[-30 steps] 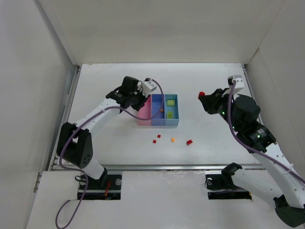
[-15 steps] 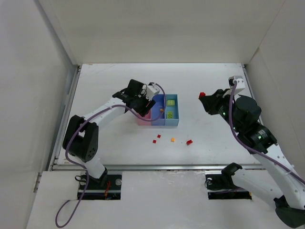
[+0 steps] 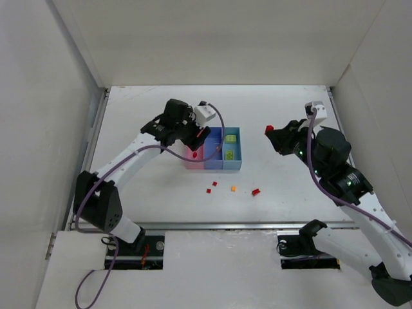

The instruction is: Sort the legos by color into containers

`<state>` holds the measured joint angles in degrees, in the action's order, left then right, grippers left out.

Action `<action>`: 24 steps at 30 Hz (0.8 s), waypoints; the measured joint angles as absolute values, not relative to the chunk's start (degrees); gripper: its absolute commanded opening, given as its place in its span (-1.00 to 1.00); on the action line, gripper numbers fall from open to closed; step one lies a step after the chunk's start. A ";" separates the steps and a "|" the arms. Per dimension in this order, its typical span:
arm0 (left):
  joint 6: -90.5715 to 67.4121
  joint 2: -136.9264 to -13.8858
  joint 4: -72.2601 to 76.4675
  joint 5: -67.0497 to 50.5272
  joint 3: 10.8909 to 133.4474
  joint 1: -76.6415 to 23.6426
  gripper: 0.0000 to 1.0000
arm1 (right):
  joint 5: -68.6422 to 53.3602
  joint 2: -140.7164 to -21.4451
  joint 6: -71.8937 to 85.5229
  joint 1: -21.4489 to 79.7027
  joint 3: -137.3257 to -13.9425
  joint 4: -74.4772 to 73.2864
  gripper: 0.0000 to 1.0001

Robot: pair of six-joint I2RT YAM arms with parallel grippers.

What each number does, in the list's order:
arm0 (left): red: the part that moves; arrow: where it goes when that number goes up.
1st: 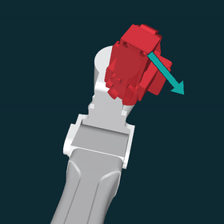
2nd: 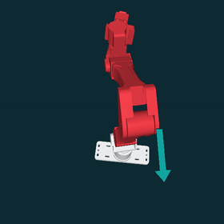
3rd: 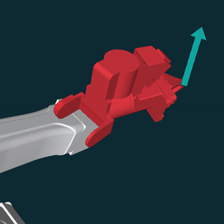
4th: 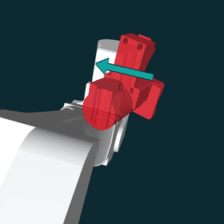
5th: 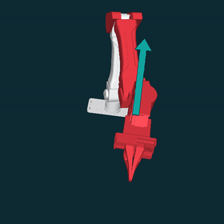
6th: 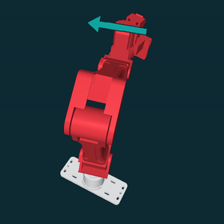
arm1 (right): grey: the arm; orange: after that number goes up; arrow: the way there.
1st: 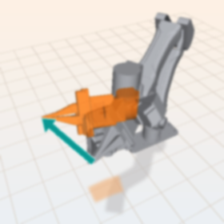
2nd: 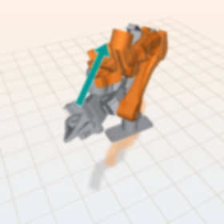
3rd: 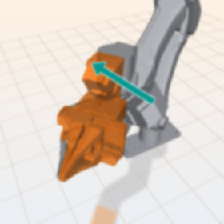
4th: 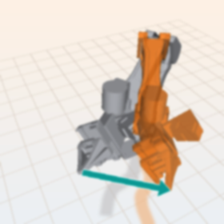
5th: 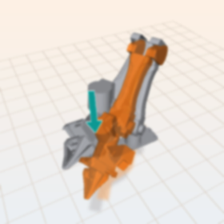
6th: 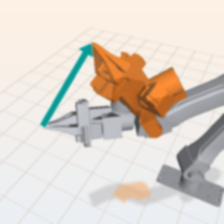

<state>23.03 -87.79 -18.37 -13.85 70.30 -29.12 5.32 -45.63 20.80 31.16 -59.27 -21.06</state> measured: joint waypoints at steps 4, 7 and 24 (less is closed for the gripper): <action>25.34 -81.52 -16.75 -27.46 73.78 -29.15 0.32 | -1.83 -48.75 20.82 31.09 -59.81 -19.18 -1.00; 20.97 -78.78 -11.51 -42.15 75.79 -29.15 0.37 | -7.88 -52.07 20.99 31.09 -60.47 -17.34 -1.00; 8.47 -83.22 -4.10 -49.34 74.72 -31.16 0.29 | 6.79 -56.51 31.05 26.02 -61.10 -32.03 -1.00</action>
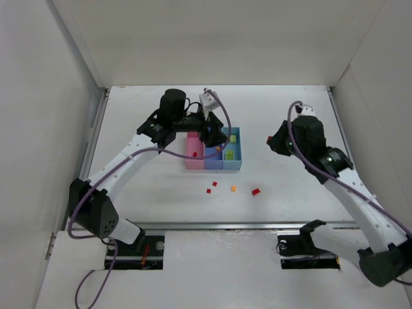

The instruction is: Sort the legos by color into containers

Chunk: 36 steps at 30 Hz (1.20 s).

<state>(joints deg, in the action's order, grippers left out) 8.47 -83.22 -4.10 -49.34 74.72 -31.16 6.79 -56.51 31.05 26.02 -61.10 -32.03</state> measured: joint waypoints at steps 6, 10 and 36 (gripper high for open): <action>12.69 -83.22 -11.49 -39.79 75.13 -31.42 0.29 | 8.21 -78.39 32.36 21.76 -61.04 -38.74 -1.00; 13.65 -83.22 -14.35 -36.51 75.16 -31.42 0.29 | 8.86 -89.10 32.01 21.39 -61.58 -41.17 -1.00; 14.96 -81.67 -16.60 -33.34 75.13 -31.42 0.29 | 5.56 -102.69 26.24 17.26 -66.19 -39.57 0.22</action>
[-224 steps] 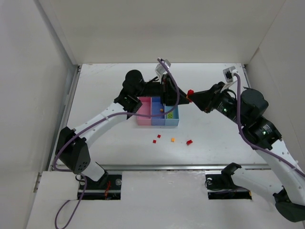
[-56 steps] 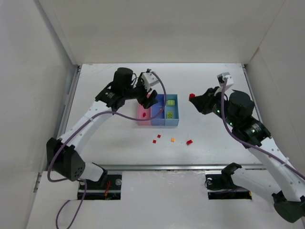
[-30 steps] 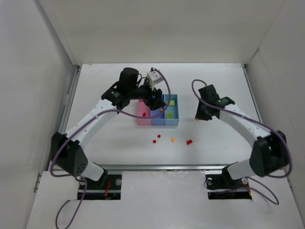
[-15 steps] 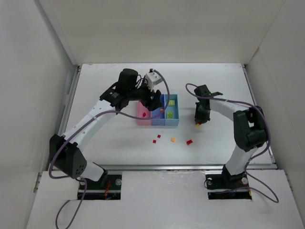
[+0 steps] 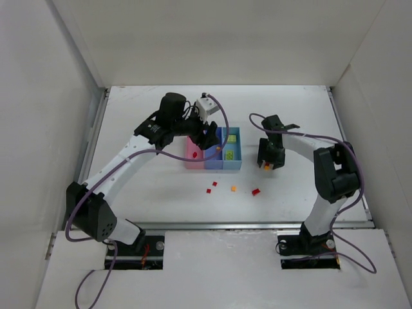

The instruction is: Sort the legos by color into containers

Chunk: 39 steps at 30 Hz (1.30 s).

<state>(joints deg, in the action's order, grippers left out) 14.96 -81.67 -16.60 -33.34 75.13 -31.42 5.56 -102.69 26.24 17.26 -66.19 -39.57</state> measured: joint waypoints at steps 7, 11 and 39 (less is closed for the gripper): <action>15.22 -81.67 -16.60 -33.32 75.13 -31.42 0.29 | 6.24 -103.74 25.28 17.23 -67.79 -39.92 -0.16; 15.64 -81.67 -16.60 -33.32 75.13 -31.42 0.29 | 6.92 -103.77 25.21 16.93 -68.14 -39.94 -0.09; 20.99 -81.43 -19.66 -40.60 74.96 -31.40 0.35 | 2.96 -76.55 23.70 16.82 -65.80 -30.81 -1.00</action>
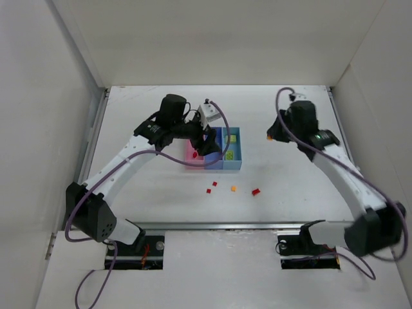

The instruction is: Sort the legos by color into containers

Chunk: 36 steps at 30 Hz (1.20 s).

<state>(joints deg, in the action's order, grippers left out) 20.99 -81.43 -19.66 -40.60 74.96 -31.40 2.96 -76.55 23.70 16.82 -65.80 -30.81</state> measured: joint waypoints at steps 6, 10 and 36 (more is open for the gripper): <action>17.21 -83.33 -16.40 -51.05 76.71 -31.42 0.37 | -10.90 -52.40 24.43 16.58 -61.78 -9.04 -1.00; 7.25 -87.15 -5.67 -58.81 78.89 -31.42 0.37 | -20.16 -52.93 26.33 16.58 -59.55 -0.80 -1.00; -22.83 -93.03 24.25 -64.93 81.47 -34.52 0.11 | -30.85 -55.18 32.91 22.17 -55.29 8.23 -1.00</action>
